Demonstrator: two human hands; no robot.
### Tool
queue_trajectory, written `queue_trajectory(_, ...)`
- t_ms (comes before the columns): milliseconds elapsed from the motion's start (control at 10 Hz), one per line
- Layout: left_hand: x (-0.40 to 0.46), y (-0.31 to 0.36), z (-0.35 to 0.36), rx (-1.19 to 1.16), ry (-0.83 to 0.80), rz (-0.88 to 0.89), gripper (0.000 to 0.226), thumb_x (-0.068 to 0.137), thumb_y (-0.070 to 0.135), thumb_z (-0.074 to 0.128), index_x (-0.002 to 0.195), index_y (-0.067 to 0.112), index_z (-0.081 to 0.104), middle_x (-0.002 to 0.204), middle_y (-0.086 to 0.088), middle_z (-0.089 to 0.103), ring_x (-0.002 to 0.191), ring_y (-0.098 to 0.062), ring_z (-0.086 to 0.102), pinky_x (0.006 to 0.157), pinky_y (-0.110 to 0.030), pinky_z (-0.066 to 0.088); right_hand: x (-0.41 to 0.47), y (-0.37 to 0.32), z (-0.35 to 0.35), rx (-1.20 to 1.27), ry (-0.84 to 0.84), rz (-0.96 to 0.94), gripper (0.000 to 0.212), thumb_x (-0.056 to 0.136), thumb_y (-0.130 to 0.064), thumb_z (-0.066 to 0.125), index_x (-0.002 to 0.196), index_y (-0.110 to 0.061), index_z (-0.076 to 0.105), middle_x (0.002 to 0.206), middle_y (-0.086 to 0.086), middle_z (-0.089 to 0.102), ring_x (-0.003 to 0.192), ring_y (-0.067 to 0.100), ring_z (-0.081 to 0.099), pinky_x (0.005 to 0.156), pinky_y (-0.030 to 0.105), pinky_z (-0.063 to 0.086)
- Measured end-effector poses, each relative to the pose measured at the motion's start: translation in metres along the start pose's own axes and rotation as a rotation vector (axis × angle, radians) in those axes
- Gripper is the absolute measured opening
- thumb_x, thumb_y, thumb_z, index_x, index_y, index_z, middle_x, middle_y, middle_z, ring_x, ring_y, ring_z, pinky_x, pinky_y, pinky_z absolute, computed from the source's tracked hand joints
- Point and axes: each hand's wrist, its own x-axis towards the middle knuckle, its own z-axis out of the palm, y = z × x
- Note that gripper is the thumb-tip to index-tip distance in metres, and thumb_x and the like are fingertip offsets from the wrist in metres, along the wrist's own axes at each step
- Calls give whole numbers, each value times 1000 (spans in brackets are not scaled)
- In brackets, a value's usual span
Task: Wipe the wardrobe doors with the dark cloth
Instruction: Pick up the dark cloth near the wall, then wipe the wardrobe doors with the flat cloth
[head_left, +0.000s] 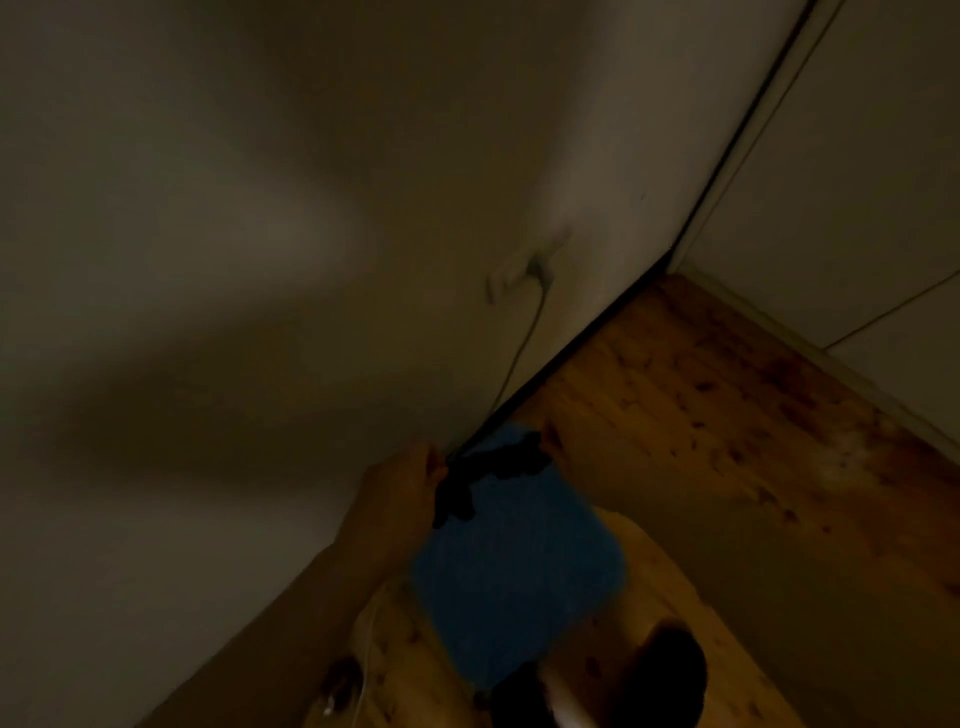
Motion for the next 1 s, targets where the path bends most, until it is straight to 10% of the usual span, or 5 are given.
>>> queue_trajectory(200,3,156,-131,-103,202,138,10,102,26,39,95,21,43,72,0,53,60,-14,51,50,-21,35,-51,-28,-178,73,125,-107,22,102,-28,43,109,-8,48,70,-3,50,55,8,44,45,17,34)
queue_trajectory(600,-68,506,-342,-82,466,611,24,101,39,37,109,18,45,81,-7,59,60,-18,55,50,-28,40,-224,-57,-551,204,641,-294,18,99,-34,47,106,-18,40,79,9,62,59,17,53,50,30,43)
queue_trajectory(800,-135,616,-380,119,444,778,30,88,54,53,102,29,48,84,6,64,69,-10,62,58,-31,52,-330,-36,-628,115,852,-433,15,103,-23,36,115,-20,44,73,4,58,54,5,48,50,22,37)
queue_trajectory(1000,-180,690,-385,172,326,1011,21,92,43,55,112,36,54,98,15,62,84,2,61,66,-16,48,-421,-7,-658,7,889,-394,41,93,-56,45,125,-29,45,108,-11,60,91,2,59,78,25,53)
